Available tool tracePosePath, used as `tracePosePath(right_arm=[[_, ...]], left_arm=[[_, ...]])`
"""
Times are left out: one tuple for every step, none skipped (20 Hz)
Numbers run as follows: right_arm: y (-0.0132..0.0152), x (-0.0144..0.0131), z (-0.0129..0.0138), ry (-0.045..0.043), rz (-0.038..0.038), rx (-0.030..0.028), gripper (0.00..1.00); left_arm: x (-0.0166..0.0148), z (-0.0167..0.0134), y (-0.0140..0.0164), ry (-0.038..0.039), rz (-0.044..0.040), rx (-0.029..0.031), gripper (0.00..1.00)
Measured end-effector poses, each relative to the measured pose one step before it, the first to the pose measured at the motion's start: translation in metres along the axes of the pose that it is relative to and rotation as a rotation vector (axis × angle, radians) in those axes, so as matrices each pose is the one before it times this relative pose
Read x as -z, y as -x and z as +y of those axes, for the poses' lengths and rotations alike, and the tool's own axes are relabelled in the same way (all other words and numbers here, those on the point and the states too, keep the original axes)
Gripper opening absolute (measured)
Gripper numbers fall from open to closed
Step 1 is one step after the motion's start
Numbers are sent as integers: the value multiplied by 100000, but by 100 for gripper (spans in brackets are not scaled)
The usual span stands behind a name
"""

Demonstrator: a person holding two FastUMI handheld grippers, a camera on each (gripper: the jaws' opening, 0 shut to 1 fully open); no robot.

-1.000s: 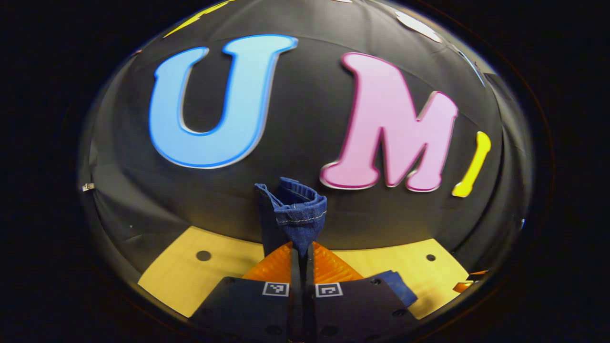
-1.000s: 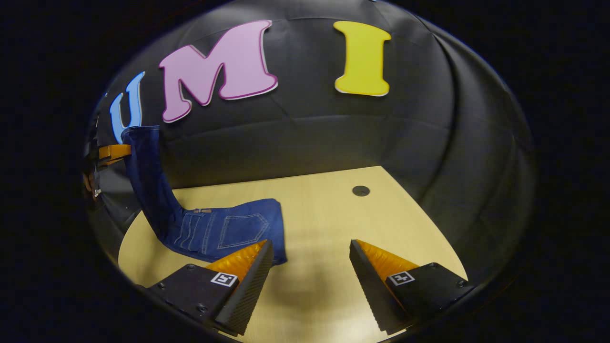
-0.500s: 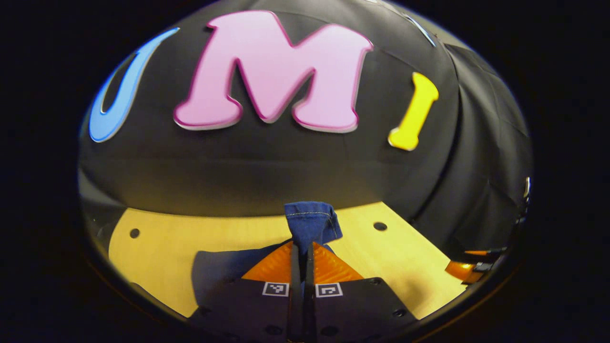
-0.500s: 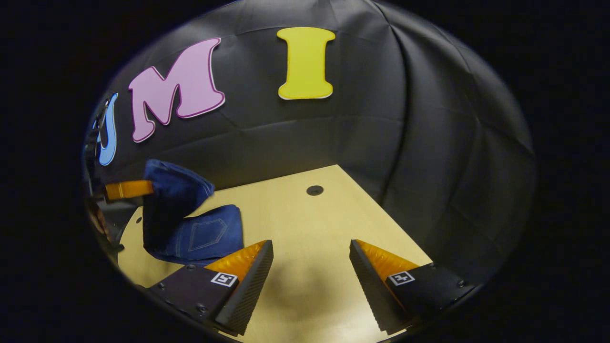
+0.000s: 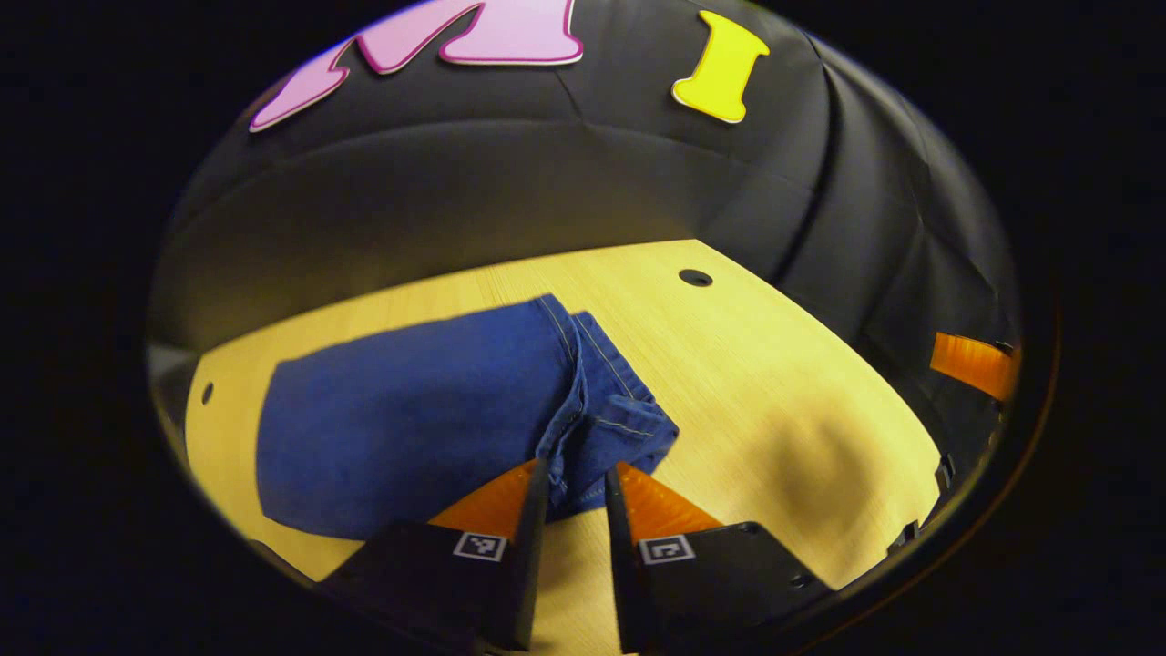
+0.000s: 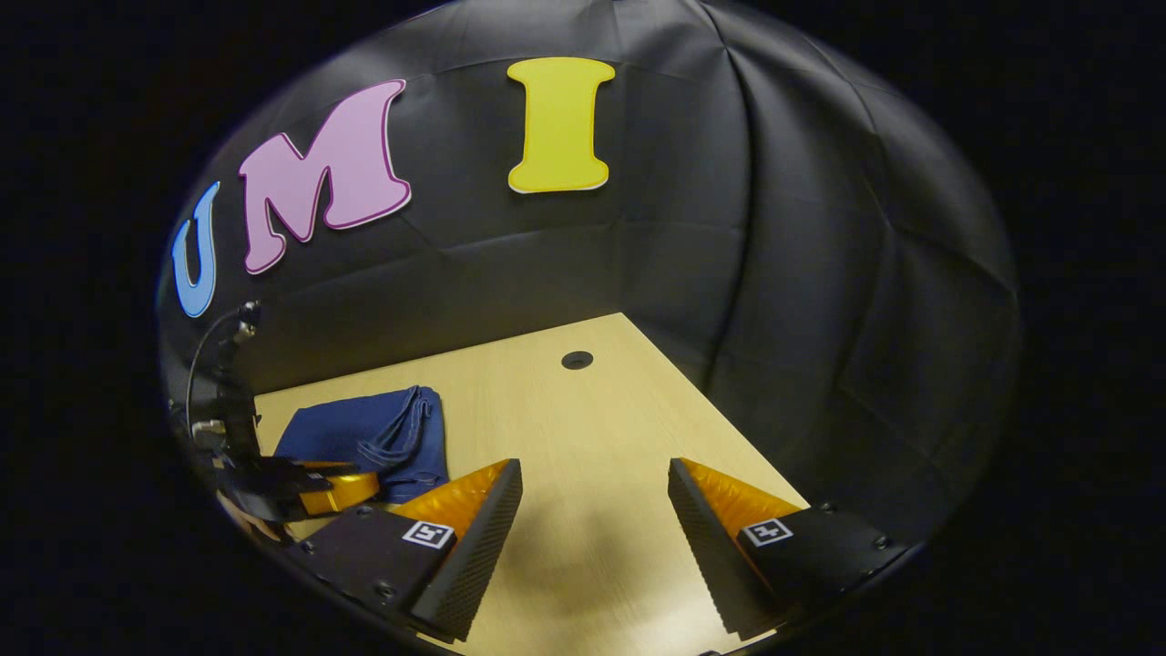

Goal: Grasp the waist and the cuffs of the jeans and fold them to make the two legs overlap; first hold the waist and fold one-third of the jeans toward the cuffs, then hold the cuffs and fold the remaining one-third in the same direction to finish folding.

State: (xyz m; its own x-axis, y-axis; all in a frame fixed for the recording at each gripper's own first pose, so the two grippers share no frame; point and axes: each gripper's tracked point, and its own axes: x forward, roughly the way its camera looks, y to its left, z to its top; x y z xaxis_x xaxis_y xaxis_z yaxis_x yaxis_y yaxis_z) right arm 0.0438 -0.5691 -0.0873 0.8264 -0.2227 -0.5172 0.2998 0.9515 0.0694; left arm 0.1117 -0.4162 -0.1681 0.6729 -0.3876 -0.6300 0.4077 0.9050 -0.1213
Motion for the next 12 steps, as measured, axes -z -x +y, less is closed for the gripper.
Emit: tracePosePath(right_arm=[[170,-26,257,226,-106,-518,98],[417,-17,274,253,-170,-617,99],[356,-18,395,66,-9,-549,98],[567,-111,369,135,-185,-683,98],[492,-226,510,184,-431,-679,98],[613,-276,535,318,-666,-871,99],[604,-412,677,538,-749,-755,99],[753,-375,632,685,-754,-656,98],[706,-573,782,463,-867,-795,98],[796,-692,812,68,-1140,-864,99],[825,-790,971,-276,-1082,-1272,98],[1335,-1119,1576,-105,-1633,-2072,98]], left_arm=[[181,-435,406,1438,-793,1992,56],[-13,3,673,394,-631,568,65],[-133,145,844,-677,-1168,-135,75],[-86,490,886,-1015,-1638,-1078,82],[-468,250,1178,-143,-2086,-365,97],[-516,253,1318,789,-2285,-307,98],[-327,254,1321,1161,-2366,-505,93],[-553,527,1671,1015,-2812,-826,98],[-780,580,1814,135,-3181,-1023,98],[-855,714,1796,-859,-3483,-1284,98],[-928,880,1856,-1569,-3008,-2084,98],[-852,1060,1921,-1443,-2582,-2536,98]])
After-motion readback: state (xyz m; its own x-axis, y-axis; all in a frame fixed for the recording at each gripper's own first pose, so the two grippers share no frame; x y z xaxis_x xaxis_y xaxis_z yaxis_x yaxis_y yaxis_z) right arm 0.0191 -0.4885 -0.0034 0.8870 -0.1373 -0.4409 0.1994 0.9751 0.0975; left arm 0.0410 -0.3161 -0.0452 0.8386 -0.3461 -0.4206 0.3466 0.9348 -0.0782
